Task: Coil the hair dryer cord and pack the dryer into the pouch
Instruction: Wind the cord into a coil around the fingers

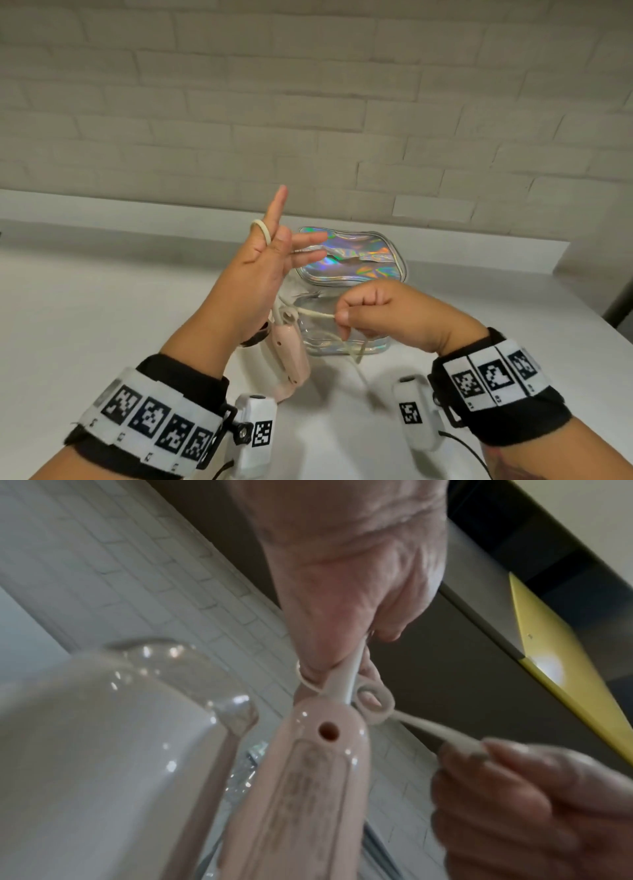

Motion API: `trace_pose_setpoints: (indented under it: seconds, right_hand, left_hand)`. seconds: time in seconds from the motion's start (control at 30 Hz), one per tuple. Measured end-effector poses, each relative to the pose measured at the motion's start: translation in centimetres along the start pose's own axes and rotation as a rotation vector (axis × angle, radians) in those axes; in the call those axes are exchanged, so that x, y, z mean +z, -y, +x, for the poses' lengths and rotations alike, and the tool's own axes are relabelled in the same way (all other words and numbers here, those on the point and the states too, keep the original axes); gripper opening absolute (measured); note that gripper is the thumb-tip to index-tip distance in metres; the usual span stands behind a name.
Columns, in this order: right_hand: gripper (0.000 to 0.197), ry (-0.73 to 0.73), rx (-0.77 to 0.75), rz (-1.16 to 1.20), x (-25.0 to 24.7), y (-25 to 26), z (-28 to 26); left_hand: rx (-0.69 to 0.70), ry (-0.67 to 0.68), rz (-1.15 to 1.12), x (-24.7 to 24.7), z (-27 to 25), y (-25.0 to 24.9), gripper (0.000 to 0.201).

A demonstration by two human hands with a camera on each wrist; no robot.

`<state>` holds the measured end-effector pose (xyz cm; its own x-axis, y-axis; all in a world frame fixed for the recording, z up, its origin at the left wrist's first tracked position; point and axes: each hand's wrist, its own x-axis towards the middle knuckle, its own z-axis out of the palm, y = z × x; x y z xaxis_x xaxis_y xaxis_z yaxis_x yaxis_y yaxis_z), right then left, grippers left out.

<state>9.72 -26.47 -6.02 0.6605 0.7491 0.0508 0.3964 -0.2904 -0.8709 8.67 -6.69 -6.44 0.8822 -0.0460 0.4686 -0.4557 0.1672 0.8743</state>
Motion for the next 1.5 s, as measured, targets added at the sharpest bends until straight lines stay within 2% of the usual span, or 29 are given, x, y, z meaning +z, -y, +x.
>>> trace_pose_setpoints:
  seconds: [0.1, 0.27, 0.33, 0.43, 0.53, 0.6, 0.67, 0.73, 0.87, 1.0, 1.07, 1.13, 1.23, 1.33, 1.4, 1.5]
  right_hand:
    - [0.016, -0.041, -0.057, 0.01, -1.2, 1.7, -0.5]
    - [0.019, -0.105, -0.245, 0.361, -3.0, 4.1, -1.1]
    - [0.019, -0.116, -0.295, 0.353, -3.3, 4.9, -0.6]
    - [0.019, -0.169, -0.328, 0.29, -3.4, 5.7, 0.7]
    - [0.021, -0.258, -0.333, 0.324, -3.4, 5.4, 2.3]
    - [0.021, -0.332, -0.313, 0.316, -3.5, 4.6, 3.3]
    - [0.022, -0.383, -0.274, 0.296, -3.3, 3.8, 4.2]
    - [0.023, -0.413, -0.227, 0.273, -2.9, 3.2, 4.8]
    - [0.025, -0.435, -0.149, 0.22, -1.8, 1.7, 6.0]
    - [0.038, -0.295, 0.046, 0.441, 0.0, 0.9, 6.2]
    - [0.034, -0.332, 0.074, 0.325, 0.8, 0.4, 5.7]
    - [0.021, -0.326, 0.019, 0.146, 1.2, -0.3, 5.3]
    - [0.023, -0.303, 0.091, -0.079, 1.3, -0.4, 4.7]
    - [0.037, -0.206, 0.054, -0.349, 1.6, 0.5, 4.2]
    - [0.033, -0.117, 0.061, -0.621, 1.5, 0.8, 3.8]
    - [0.036, -0.125, 0.02, -0.849, 1.2, 0.8, 3.2]
  left_hand:
    - [-0.068, 0.018, 0.047, 0.2, 0.0, 0.6, 0.047]
    - [-0.131, 0.077, 0.174, 0.7, 0.2, 0.4, 0.041]
    - [-0.152, 0.11, 0.219, 1.6, 0.1, 0.3, 0.04]
    - [-0.154, 0.158, 0.221, 3.0, -0.1, 0.6, 0.055]
    - [-0.168, 0.199, 0.158, 3.9, -0.4, 0.8, 0.07]
    - [-0.181, 0.227, 0.191, 4.3, -0.5, 0.5, 0.064]
    - [-0.167, 0.289, 0.188, 4.8, -0.7, 0.3, 0.04]
    - [-0.149, 0.368, 0.171, 5.1, -1.0, 0.3, 0.029]
    - [-0.15, 0.422, 0.148, 5.0, -1.2, 0.3, 0.04]
    - [-0.087, 0.347, 0.141, 4.6, -1.0, -0.3, 0.042]
    - [-0.064, 0.289, 0.055, 4.2, -0.7, -0.4, 0.042]
    - [-0.054, 0.24, -0.055, 3.7, -0.3, -0.2, 0.04]
    - [-0.022, 0.158, -0.177, 3.2, 0.1, 0.0, 0.048]
    - [0.019, 0.128, -0.175, 2.9, 0.3, -0.1, 0.052]
    - [0.034, 0.107, -0.158, 2.8, 0.6, -0.2, 0.053]
    - [0.056, 0.054, -0.069, 3.1, 1.2, -0.8, 0.054]
